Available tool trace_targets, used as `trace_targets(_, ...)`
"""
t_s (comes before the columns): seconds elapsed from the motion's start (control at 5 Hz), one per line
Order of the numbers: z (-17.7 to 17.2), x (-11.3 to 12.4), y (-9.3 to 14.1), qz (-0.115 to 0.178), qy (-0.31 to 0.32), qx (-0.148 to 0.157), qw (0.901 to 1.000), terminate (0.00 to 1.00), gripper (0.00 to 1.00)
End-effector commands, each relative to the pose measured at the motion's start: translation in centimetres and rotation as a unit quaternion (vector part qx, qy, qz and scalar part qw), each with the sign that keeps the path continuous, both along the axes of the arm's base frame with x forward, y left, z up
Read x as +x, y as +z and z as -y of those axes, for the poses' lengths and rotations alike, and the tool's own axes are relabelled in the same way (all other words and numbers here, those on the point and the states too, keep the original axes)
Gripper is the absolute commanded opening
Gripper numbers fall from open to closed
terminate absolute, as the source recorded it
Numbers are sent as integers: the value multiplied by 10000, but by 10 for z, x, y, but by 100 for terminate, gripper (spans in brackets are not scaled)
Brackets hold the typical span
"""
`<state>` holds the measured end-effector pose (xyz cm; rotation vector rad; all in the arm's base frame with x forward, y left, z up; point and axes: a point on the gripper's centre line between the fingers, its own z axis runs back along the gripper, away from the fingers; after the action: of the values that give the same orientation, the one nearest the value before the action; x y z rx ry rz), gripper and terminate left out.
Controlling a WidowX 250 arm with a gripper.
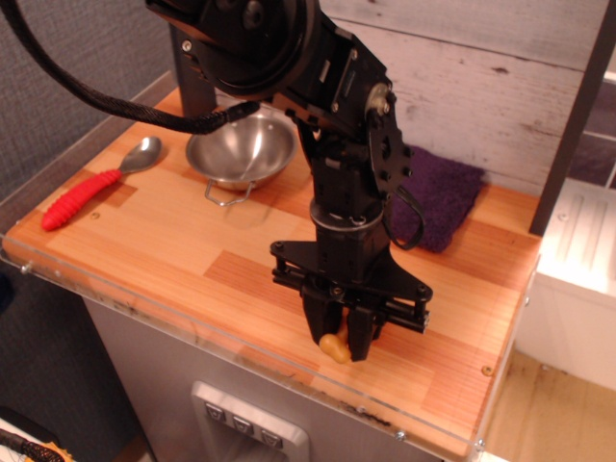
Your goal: Put the chicken leg under the purple cloth
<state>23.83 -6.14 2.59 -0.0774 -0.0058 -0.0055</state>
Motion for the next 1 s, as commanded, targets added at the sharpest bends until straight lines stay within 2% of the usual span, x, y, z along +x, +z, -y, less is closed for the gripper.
trace_targets(0.0, 7, 0, 17, 295, -243, 2, 9993, 0, 0)
trace_targets(0.2, 9, -3, 21, 330, -282, 19, 9991, 0, 100)
trace_targets(0.6, 8, -5, 30, 388, -221, -21, 9990, 0, 100)
trace_targets(0.8, -1, -6, 47, 592, -29, -61, 9982, 0, 100)
